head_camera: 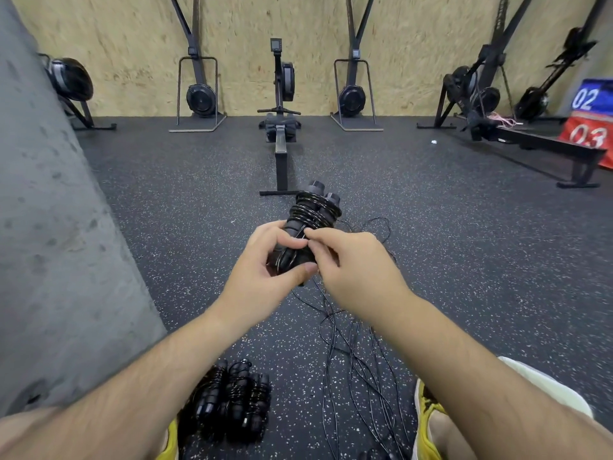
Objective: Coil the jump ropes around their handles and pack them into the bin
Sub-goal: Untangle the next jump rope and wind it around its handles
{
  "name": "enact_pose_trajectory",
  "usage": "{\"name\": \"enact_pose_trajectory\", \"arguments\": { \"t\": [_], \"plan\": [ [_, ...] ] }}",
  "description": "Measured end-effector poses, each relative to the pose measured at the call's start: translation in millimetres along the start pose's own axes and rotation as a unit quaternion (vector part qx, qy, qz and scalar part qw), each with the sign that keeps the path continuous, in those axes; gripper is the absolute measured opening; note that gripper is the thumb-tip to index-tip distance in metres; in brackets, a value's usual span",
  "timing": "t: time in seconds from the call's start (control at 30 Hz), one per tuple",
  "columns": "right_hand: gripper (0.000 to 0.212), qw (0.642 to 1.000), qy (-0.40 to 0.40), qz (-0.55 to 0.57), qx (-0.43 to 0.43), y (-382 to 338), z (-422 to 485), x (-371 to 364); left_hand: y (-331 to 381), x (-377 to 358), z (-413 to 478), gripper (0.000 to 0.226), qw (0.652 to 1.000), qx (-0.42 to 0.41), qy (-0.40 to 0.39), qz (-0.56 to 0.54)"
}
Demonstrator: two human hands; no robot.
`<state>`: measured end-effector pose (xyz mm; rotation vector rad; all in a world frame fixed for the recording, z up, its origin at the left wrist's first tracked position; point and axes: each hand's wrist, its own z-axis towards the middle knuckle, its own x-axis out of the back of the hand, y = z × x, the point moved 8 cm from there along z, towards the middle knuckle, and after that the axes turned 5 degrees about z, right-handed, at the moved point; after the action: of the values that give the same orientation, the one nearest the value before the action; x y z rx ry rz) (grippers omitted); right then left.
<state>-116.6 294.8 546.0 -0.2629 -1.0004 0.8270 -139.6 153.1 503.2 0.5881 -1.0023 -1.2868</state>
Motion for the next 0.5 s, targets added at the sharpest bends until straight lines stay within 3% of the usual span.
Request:
{"name": "enact_pose_trajectory", "arguments": {
  "t": [0.13, 0.27, 0.33, 0.5],
  "plan": [
    [0.020, 0.997, -0.051, -0.046, -0.041, 4.3, 0.2, -9.4, -4.6, -1.8, -3.1, 0.029, 1.000, 0.003, 0.007, -0.018],
    [0.011, 0.993, -0.055, -0.084, -0.055, 11.8, 5.4, -6.5, -14.2, -3.9, -4.4, 0.031, 1.000, 0.017, -0.003, 0.000],
    [0.008, 0.995, -0.045, -0.059, -0.063, 16.5, 5.9, -10.2, -16.4, -5.0, -3.9, 0.033, 1.000, 0.019, -0.004, -0.005],
    [0.009, 0.997, 0.054, -0.048, 0.026, 4.0, -4.0, -21.8, -14.6, -3.7, -4.0, 0.034, 1.000, 0.022, 0.008, -0.004]
  ]
}}
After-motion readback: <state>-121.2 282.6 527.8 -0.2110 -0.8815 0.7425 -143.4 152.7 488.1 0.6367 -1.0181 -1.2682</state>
